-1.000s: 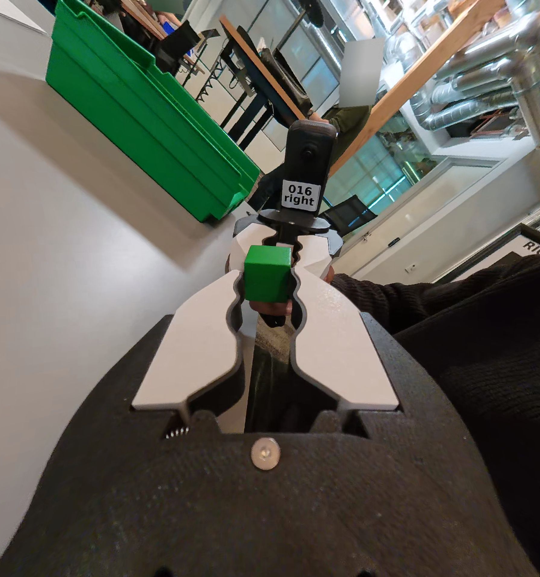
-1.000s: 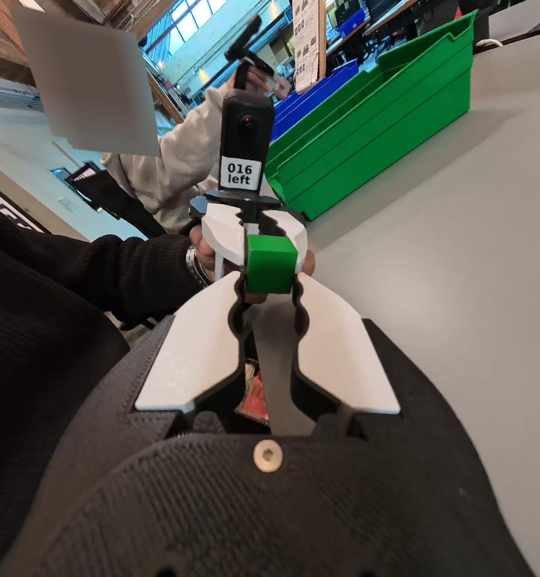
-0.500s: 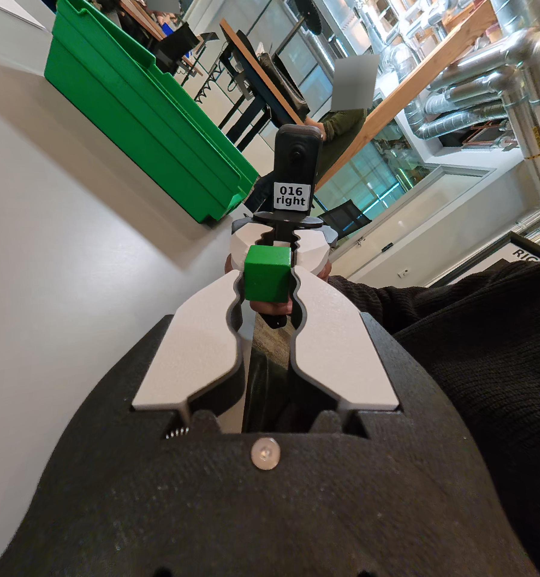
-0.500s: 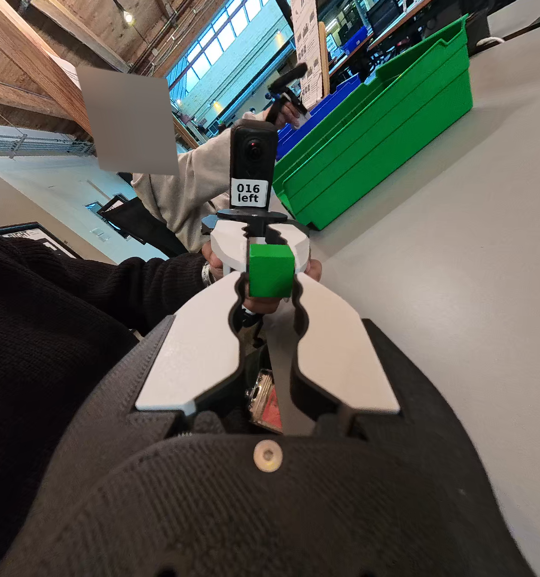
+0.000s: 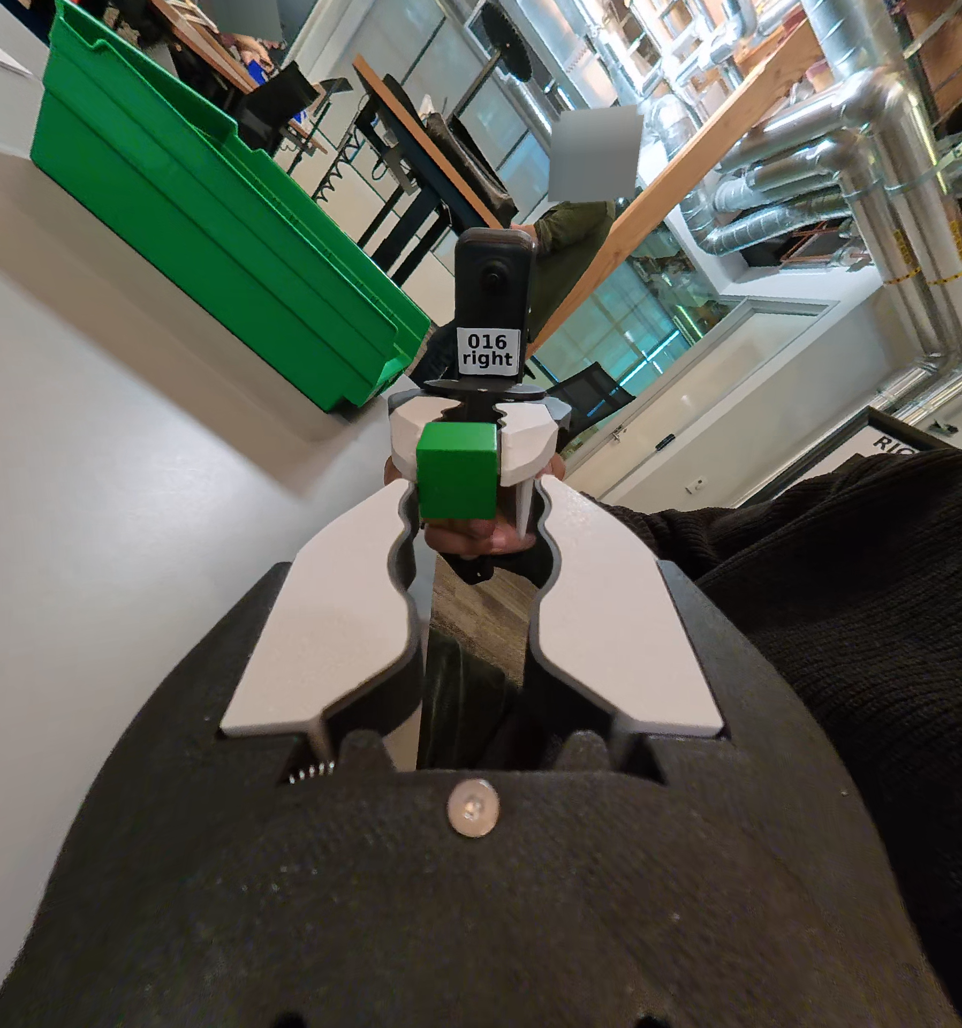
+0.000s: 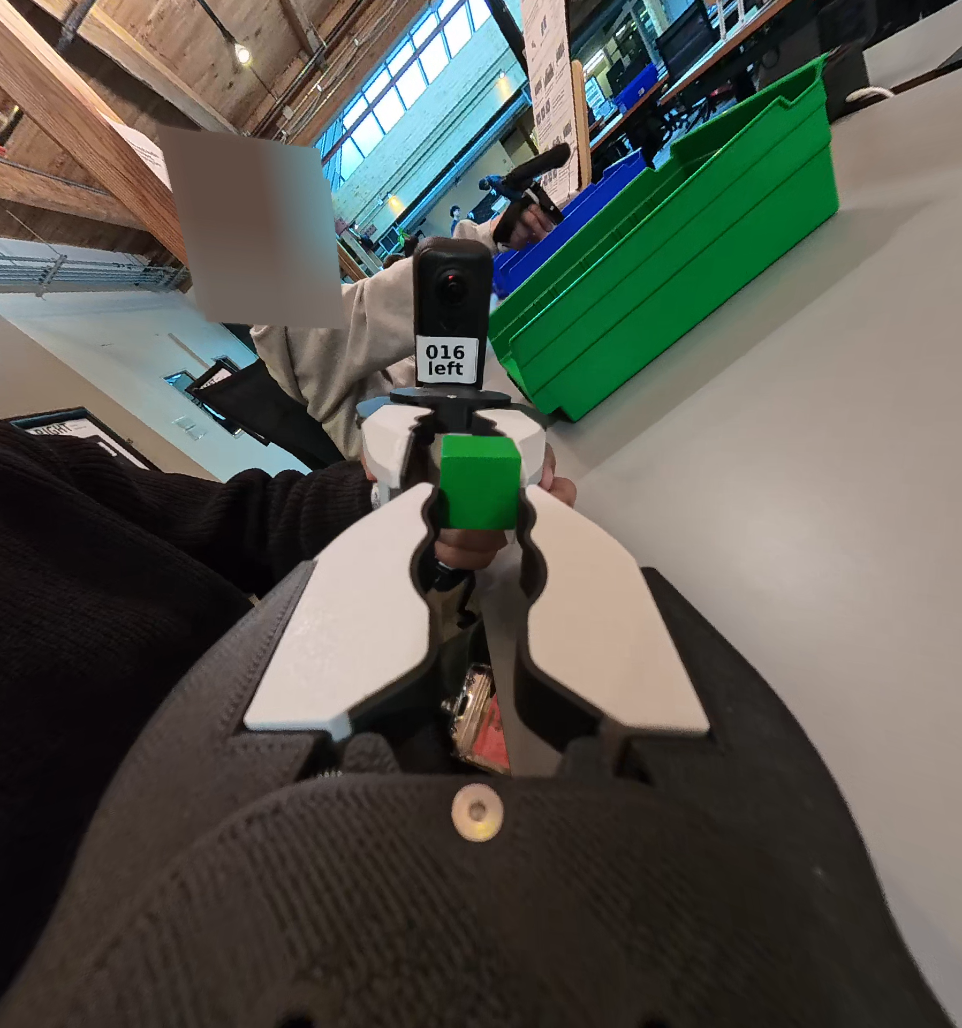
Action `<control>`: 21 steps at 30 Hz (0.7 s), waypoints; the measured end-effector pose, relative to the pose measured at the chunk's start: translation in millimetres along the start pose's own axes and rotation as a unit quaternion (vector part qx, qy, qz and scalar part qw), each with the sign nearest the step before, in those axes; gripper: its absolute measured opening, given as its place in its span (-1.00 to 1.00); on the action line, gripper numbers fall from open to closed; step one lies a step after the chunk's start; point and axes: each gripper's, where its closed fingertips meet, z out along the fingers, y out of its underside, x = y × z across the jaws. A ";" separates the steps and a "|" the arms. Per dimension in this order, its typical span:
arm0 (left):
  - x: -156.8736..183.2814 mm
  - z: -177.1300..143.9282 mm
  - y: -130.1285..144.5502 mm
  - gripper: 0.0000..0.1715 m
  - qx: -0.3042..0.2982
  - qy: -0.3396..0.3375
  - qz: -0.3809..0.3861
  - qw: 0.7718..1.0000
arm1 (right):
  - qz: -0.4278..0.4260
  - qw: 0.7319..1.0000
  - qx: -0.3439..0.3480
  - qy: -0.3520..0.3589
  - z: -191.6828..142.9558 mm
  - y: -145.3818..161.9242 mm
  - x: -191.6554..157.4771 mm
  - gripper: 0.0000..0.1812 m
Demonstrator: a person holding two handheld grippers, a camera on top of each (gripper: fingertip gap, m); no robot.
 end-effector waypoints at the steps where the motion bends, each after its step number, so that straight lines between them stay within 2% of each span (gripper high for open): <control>1: -0.5 0.4 1.0 -0.55 -0.003 -0.003 0.003 1.000 | 0.002 1.000 0.003 -0.001 -0.6 -1.0 -0.1 -0.71; 9: -0.6 1.0 3.1 -0.63 -0.009 -0.003 0.008 1.000 | 0.005 1.000 -0.001 -0.010 1.2 0.9 -3.0 -0.71; 14: -0.4 -1.6 -0.5 -0.70 0.000 0.012 -0.018 1.000 | 0.014 1.000 0.004 -0.019 0.8 -0.2 -4.6 -0.71; 21: -1.8 -2.3 0.8 -0.69 -0.006 0.012 -0.024 1.000 | 0.022 1.000 0.005 -0.020 1.4 1.2 -3.4 -0.71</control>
